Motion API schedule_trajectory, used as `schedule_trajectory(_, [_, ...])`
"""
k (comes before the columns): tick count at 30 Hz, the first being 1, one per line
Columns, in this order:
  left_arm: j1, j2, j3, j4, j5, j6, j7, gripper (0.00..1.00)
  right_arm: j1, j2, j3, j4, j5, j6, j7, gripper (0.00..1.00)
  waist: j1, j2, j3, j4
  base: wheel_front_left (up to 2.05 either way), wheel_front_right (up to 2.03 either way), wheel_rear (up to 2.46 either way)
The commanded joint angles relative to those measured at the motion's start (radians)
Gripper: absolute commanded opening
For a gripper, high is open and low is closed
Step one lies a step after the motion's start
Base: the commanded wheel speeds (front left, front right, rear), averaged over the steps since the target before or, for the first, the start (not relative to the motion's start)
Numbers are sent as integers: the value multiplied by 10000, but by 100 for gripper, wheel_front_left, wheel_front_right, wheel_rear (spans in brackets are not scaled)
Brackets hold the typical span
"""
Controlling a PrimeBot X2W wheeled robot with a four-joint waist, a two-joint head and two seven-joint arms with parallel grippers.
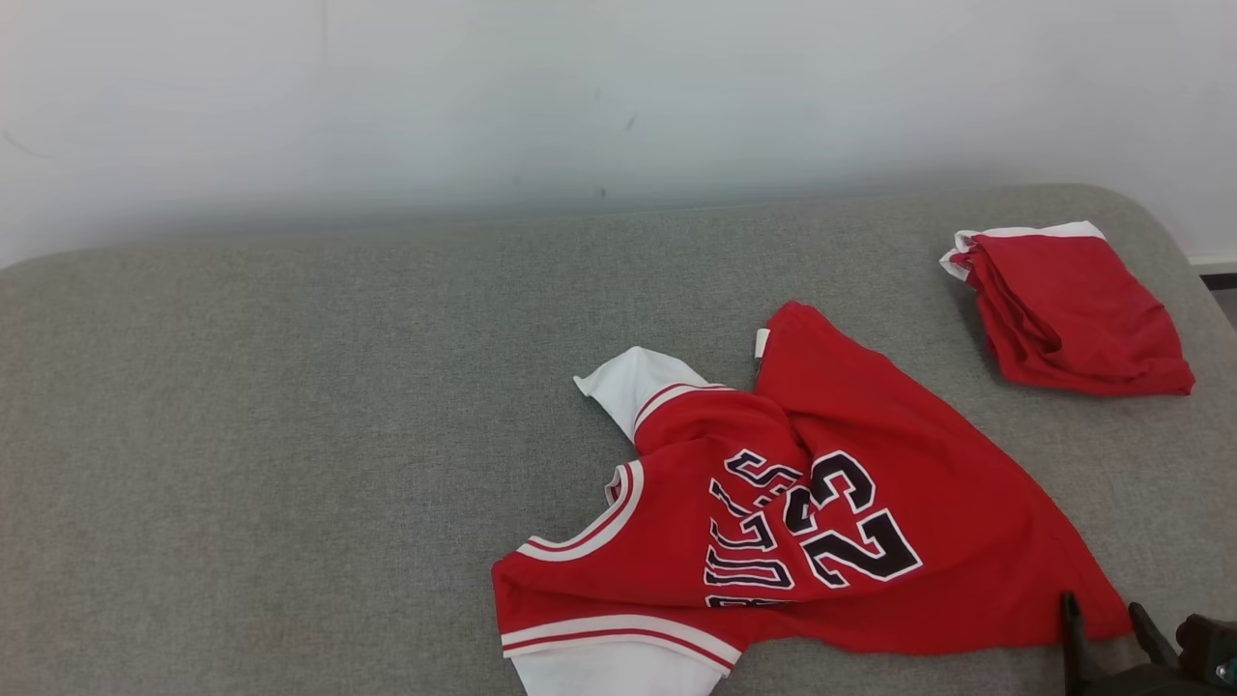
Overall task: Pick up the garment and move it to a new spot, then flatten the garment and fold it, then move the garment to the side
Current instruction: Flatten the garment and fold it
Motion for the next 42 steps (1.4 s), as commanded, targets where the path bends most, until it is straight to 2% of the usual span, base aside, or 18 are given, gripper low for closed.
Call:
schedule_trajectory(1, [-82, 6, -38, 107, 110, -5, -22, 100, -17, 42, -28, 75, 15, -18, -43, 100, 0, -1, 7, 31, 0, 0, 0])
schedule_trajectory(4, [-270, 11, -11, 346, -75, 4, -22, 100, -137, 151, -58, 325, 80, -18, -44, 100, 0, -1, 6, 66, 0, 0, 0])
schedule_trajectory(5, [-325, 20, -34, 466, -146, 4, -15, 47, -185, 201, -37, 469, 114, -18, -44, 49, 0, -1, 0, 71, 0, 0, 0])
schedule_trajectory(6, [-394, 19, -123, 625, -158, 3, -13, 37, -211, 260, 57, 626, 116, -18, -27, 32, 0, -1, -10, 74, 0, 0, 0])
schedule_trajectory(7, [-472, 5, -240, 738, -194, -1, -12, 0, -237, 305, 126, 813, 129, -18, -17, 0, 0, -1, -26, 79, 0, 0, 0])
schedule_trajectory(10, [-695, 6, -516, 903, -431, -3, -15, 0, -338, 302, 142, 786, 247, -18, -16, 0, 0, -1, -130, 106, 0, 0, 0])
schedule_trajectory(13, [-739, 10, -248, 538, -685, -2, -24, 0, -122, 180, 16, 253, 205, -18, -27, 0, 0, -1, -287, 107, 0, 0, 0])
schedule_trajectory(20, [301, 35, 1746, -1911, -964, 2, -25, 0, 1273, -38, -92, -1946, 375, -18, -32, 0, 0, -1, -594, 213, 0, 0, 0])
schedule_trajectory(24, [578, 290, 2117, -3063, -896, -1, -25, 0, 1757, -208, 519, -3210, 1151, -18, 397, 0, 0, -1, -581, 200, 0, 0, 0])
schedule_trajectory(28, [19, 711, 2030, -3908, -757, -2, 74, 0, 1593, -382, 1015, -4729, 1789, -18, 1204, 0, 0, -1, -544, 175, 0, 0, 0])
schedule_trajectory(32, [-1443, 1483, 1954, -4592, -1049, -3, 701, 0, 726, -509, 1259, -5972, 2401, -18, 2309, 0, 0, -1, -290, 219, 0, 0, 0])
schedule_trajectory(34, [-2619, 1874, 1889, -4675, -1563, -3, 1332, 0, -91, -697, 1425, -6256, 2633, -18, 2964, 0, 0, -1, -31, 276, 0, 0, 0])
schedule_trajectory(37, [-4798, 2822, 1545, -4489, -1853, -4, 2287, 0, -1872, -661, 1647, -6137, 3154, -18, 3912, 0, 0, -1, 473, 230, 0, 0, 0])
schedule_trajectory(40, [-7116, 3334, 1406, -3868, -2410, -4, 3079, 0, -4071, -620, 1882, -5404, 3282, -18, 4616, 0, 0, -1, 1167, 128, 0, 0, 0])
schedule_trajectory(41, [-7116, 3334, 1406, -3868, -2410, -4, 3079, 0, -4071, -620, 1882, -5404, 3282, -18, 4616, 0, 0, -1, 1167, 128, 0, 0, 0])
schedule_trajectory(42, [-7895, 3406, 1464, -3565, -2698, -2, 3294, 0, -4846, -526, 1987, -5057, 3307, -18, 4841, 0, 0, -1, 1441, 87, 0, 0, 0])
